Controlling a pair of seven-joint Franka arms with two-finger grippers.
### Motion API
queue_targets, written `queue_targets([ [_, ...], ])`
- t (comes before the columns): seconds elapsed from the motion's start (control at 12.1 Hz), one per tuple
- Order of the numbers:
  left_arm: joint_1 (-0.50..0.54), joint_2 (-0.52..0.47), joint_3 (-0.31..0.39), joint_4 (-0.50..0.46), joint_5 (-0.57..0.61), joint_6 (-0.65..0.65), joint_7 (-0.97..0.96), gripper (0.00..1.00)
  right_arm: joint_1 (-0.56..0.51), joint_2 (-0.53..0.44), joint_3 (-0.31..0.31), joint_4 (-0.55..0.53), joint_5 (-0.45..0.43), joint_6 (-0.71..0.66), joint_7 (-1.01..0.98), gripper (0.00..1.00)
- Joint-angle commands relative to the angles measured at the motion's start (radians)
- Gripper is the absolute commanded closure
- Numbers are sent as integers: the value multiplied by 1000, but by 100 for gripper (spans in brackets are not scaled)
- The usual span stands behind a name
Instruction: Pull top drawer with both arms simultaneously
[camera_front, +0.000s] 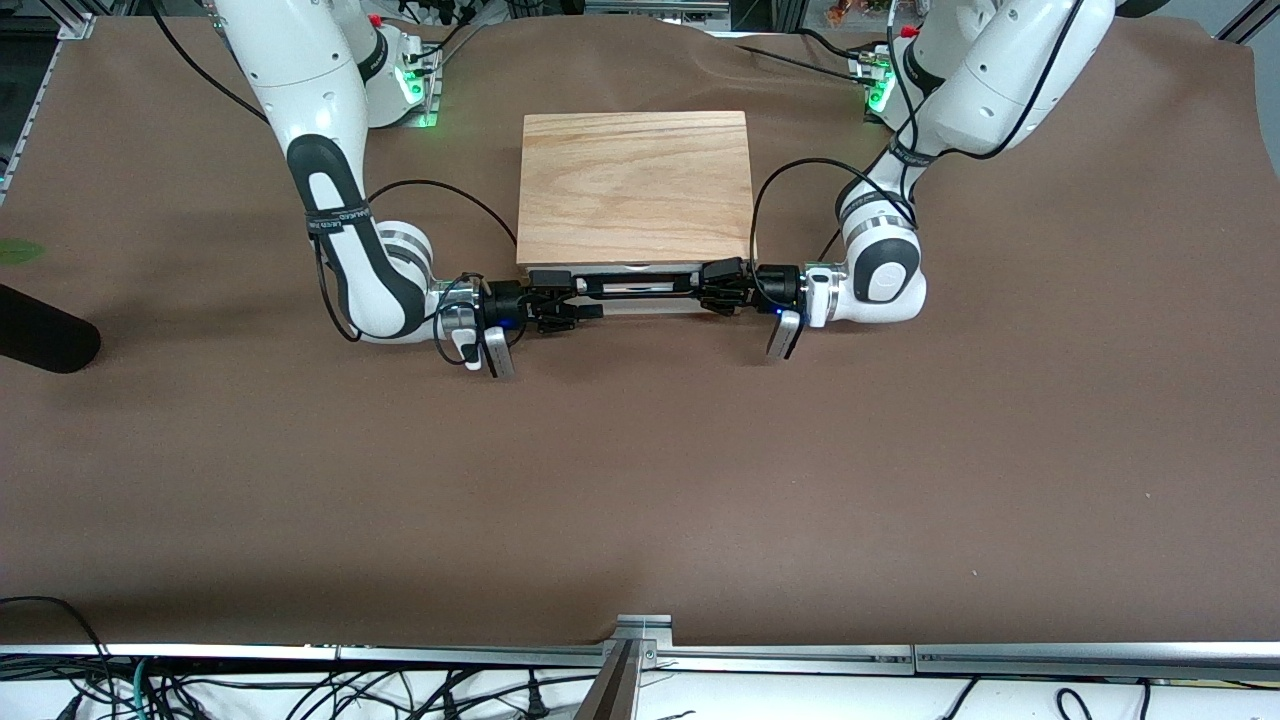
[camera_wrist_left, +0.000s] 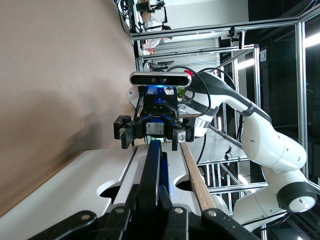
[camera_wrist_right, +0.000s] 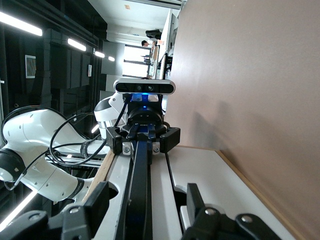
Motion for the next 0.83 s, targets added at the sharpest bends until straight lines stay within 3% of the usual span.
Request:
queue_targets([
  [0.0,0,-11,-13,-40,1,-8,43,100,4,-2,0,-3,5,-9,-15,30],
  [0.75,12,-10,-4,-43,8,-10,45,100,6,-3,0,-3,5,-5,-15,58],
])
